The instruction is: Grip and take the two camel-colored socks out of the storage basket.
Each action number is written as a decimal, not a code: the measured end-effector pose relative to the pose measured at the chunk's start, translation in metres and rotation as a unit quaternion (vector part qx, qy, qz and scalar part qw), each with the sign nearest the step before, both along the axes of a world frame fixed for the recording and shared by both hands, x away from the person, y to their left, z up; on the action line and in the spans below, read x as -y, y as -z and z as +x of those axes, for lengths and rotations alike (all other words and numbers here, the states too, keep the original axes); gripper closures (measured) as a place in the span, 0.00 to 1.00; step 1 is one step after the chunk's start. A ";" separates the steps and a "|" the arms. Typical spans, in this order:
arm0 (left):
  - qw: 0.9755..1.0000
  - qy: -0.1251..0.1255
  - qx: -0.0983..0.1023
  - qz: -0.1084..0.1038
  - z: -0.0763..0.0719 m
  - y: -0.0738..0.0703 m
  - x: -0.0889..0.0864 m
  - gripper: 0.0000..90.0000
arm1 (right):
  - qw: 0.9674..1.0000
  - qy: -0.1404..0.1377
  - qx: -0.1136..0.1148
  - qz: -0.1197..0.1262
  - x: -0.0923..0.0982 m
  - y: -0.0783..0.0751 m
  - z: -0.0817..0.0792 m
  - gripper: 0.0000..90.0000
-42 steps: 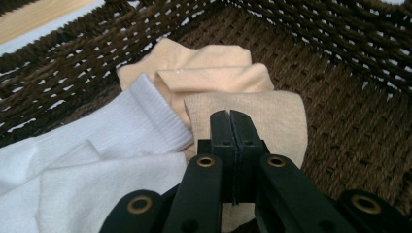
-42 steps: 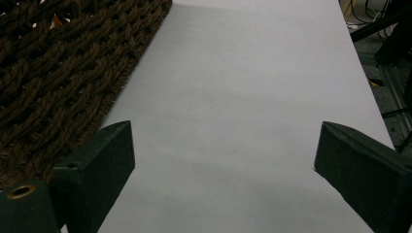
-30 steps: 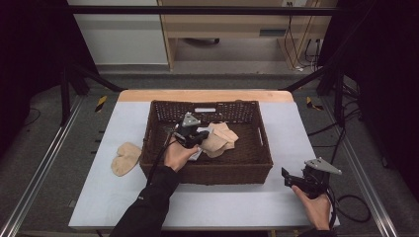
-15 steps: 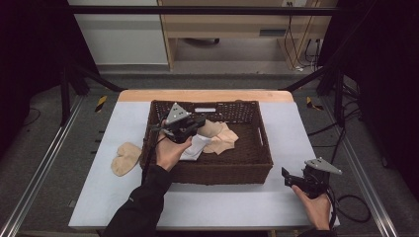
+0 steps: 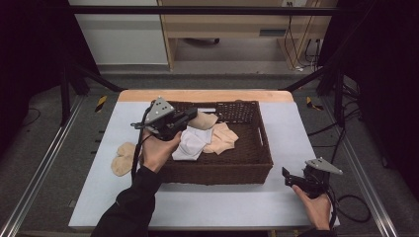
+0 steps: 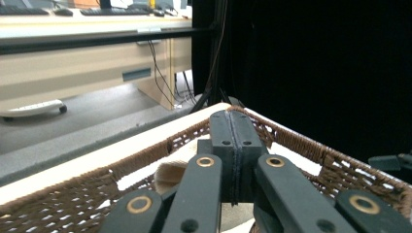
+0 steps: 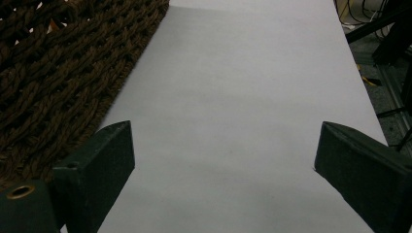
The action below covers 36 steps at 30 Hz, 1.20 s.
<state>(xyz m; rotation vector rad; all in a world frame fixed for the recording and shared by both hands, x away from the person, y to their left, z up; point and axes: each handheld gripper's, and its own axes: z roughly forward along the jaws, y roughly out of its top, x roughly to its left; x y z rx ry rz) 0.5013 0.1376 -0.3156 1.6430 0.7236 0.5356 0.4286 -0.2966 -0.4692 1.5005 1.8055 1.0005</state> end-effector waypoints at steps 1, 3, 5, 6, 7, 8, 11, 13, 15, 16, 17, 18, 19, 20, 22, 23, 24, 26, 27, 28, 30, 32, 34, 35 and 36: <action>1.000 0.001 0.002 -0.006 -0.002 -0.004 -0.004 0.99 | 1.000 0.000 -0.001 0.000 0.000 0.000 0.000 0.08; 1.000 -0.002 0.011 -0.017 -0.008 -0.011 -0.014 0.99 | 1.000 0.000 -0.001 0.000 0.000 0.000 0.000 0.08; 0.999 -0.005 0.018 -0.028 -0.012 -0.018 -0.024 0.99 | 1.000 0.000 -0.001 0.000 0.000 0.000 0.000 0.08; 0.999 -0.007 0.022 -0.030 -0.014 -0.021 -0.030 0.99 | 1.000 0.001 -0.002 0.001 0.000 0.000 0.000 0.08; 0.999 -0.011 0.025 -0.036 -0.017 -0.025 -0.037 0.99 | 1.000 0.001 -0.002 0.001 0.000 0.000 0.000 0.08; 0.999 -0.015 0.028 -0.039 -0.018 -0.027 -0.042 0.99 | 1.000 0.002 -0.002 0.000 0.000 0.000 0.000 0.08; 0.998 -0.030 0.033 -0.046 -0.024 -0.034 -0.061 0.99 | 1.000 0.002 -0.002 -0.001 0.000 0.000 0.000 0.08; 0.997 -0.040 0.039 -0.052 -0.028 -0.037 -0.074 0.99 | 1.000 0.001 -0.002 -0.002 0.000 0.000 0.000 0.08; 0.996 -0.051 0.044 -0.053 -0.032 -0.040 -0.087 0.99 | 1.000 0.002 -0.002 -0.001 0.000 0.000 0.000 0.08; 0.996 -0.056 0.046 -0.053 -0.034 -0.040 -0.093 0.99 | 1.000 0.003 -0.002 -0.001 0.000 0.000 0.000 0.08; 0.996 -0.060 0.048 -0.055 -0.035 -0.041 -0.098 0.99 | 1.000 0.003 -0.002 -0.001 0.000 0.000 0.000 0.08; 0.995 -0.067 0.050 -0.055 -0.038 -0.042 -0.106 0.99 | 1.000 0.003 -0.003 -0.001 0.000 0.000 0.000 0.08; 0.995 -0.072 0.051 -0.057 -0.039 -0.042 -0.111 0.99 | 1.000 0.003 -0.002 -0.002 0.000 0.000 0.000 0.08; 0.994 -0.080 0.051 -0.059 -0.041 -0.041 -0.120 0.99 | 1.000 0.003 -0.002 -0.003 0.000 0.000 0.000 0.08; 0.993 -0.094 0.050 -0.060 -0.044 -0.039 -0.134 0.99 | 1.000 0.003 -0.003 -0.004 0.000 0.000 0.000 0.08; 0.992 -0.101 0.051 -0.059 -0.046 -0.037 -0.141 0.99 | 1.000 0.003 -0.003 -0.003 0.000 0.000 0.000 0.08; 0.991 -0.108 0.049 -0.059 -0.047 -0.034 -0.147 0.99 | 1.000 0.002 -0.003 -0.003 0.000 0.000 -0.001 0.08; 0.990 -0.119 0.044 -0.057 -0.049 -0.026 -0.158 0.99 | 1.000 0.002 -0.002 -0.004 0.000 0.000 -0.001 0.08; 0.990 -0.127 0.038 -0.054 -0.051 -0.020 -0.166 0.99 | 1.000 0.003 -0.002 -0.004 0.000 0.000 0.000 0.08; 0.989 -0.132 0.032 -0.053 -0.051 -0.013 -0.172 0.99 | 1.000 0.003 -0.003 -0.006 0.000 0.000 0.000 0.08; 0.988 -0.143 0.019 -0.049 -0.051 -0.001 -0.181 0.99 | 1.000 0.003 -0.003 -0.005 0.000 0.000 -0.001 0.08; 0.987 -0.154 0.001 -0.042 -0.051 0.016 -0.191 0.99 | 1.000 0.003 -0.003 -0.006 0.000 0.000 0.000 0.08; 0.987 -0.158 -0.008 -0.039 -0.050 0.023 -0.194 0.99 | 1.000 0.004 -0.003 -0.006 0.000 0.000 -0.001 0.08; 0.985 -0.168 -0.034 -0.020 -0.047 0.037 -0.199 0.99 | 1.000 0.003 -0.003 -0.006 0.000 0.000 -0.001 0.08; 0.985 -0.168 -0.034 -0.020 -0.047 0.037 -0.199 0.99 | 1.000 0.003 -0.003 -0.006 0.000 0.000 -0.001 0.08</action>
